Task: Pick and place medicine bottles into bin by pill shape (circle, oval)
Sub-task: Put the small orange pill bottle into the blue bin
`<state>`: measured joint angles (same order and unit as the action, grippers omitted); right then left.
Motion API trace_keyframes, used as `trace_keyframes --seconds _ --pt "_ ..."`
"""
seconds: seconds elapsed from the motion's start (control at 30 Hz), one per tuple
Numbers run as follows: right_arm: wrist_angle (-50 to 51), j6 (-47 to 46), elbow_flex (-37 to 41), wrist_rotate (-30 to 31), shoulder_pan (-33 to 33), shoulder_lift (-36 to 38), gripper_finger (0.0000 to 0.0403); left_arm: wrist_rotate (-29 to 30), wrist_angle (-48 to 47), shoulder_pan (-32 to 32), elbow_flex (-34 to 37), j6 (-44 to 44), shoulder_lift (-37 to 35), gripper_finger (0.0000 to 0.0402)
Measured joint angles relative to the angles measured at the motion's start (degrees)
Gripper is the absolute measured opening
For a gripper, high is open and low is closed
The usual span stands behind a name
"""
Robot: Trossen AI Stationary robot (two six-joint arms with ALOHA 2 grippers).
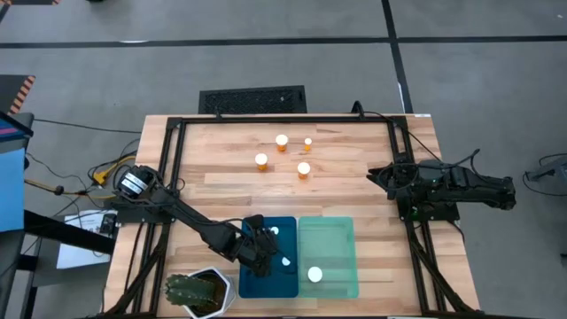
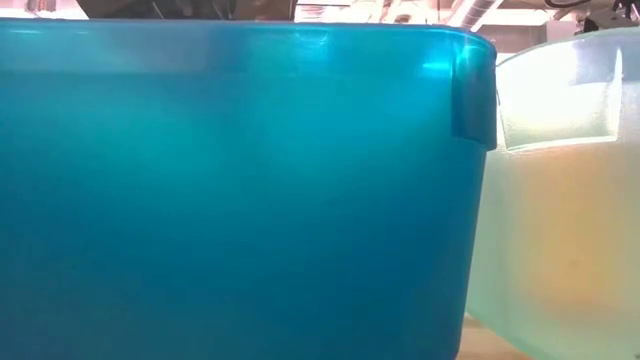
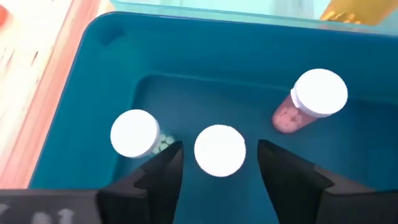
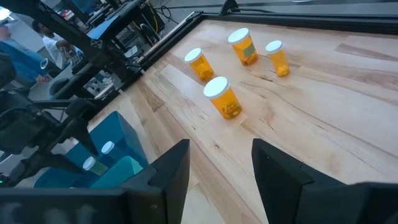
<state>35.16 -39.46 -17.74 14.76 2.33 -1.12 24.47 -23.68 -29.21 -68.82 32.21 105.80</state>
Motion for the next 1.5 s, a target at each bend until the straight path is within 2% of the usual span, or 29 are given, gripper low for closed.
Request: trace_keyframes --seconds 0.2,0.4,0.5,0.63,0.8,0.9,1.1,1.17,1.3,1.4,1.5 --pt "0.0 0.0 0.0 0.0 0.0 0.0 0.0184 -1.9 -1.8 0.0 -0.1 3.4 -0.4 0.0240" --pt "0.0 0.2 0.0 0.0 0.0 0.0 0.0182 -3.2 -5.7 0.0 -0.1 6.9 -4.4 0.0244" --pt "0.0 0.2 0.0 0.0 0.0 0.0 0.0183 -2.7 -7.9 0.0 -0.1 7.5 -7.6 0.0243" --pt "0.0 0.3 0.0 0.0 0.0 0.0 0.0185 0.9 -12.8 2.4 -0.1 4.7 -12.1 0.0243" --pt "0.0 0.3 0.0 0.0 0.0 0.0 0.0182 2.8 -12.9 12.2 -0.2 -3.4 -16.0 0.0242" --pt "-0.1 0.3 0.0 0.0 0.0 0.0 0.0181 2.4 -4.7 19.6 -0.2 -12.5 -16.7 0.0242" --pt "-0.2 0.3 0.0 0.1 0.0 0.0 0.0184 -4.3 13.2 33.8 -0.2 -30.0 -16.7 0.0242" --pt "-0.2 0.1 0.0 0.1 0.0 0.0 0.0185 -5.3 16.3 38.0 -0.2 -32.4 -16.7 0.0242" --pt "-0.2 0.1 0.0 0.2 0.0 0.0 0.0184 -12.1 20.7 45.0 -0.2 -34.4 -16.2 0.0249" --pt "-0.2 0.0 0.0 0.2 0.1 0.0 0.0182 -15.0 20.5 47.5 -1.5 -34.9 -13.3 0.0256" --pt "-0.3 0.0 0.0 0.4 0.1 0.0 0.0182 -17.1 20.6 48.2 -6.3 -37.3 -8.4 0.0260"
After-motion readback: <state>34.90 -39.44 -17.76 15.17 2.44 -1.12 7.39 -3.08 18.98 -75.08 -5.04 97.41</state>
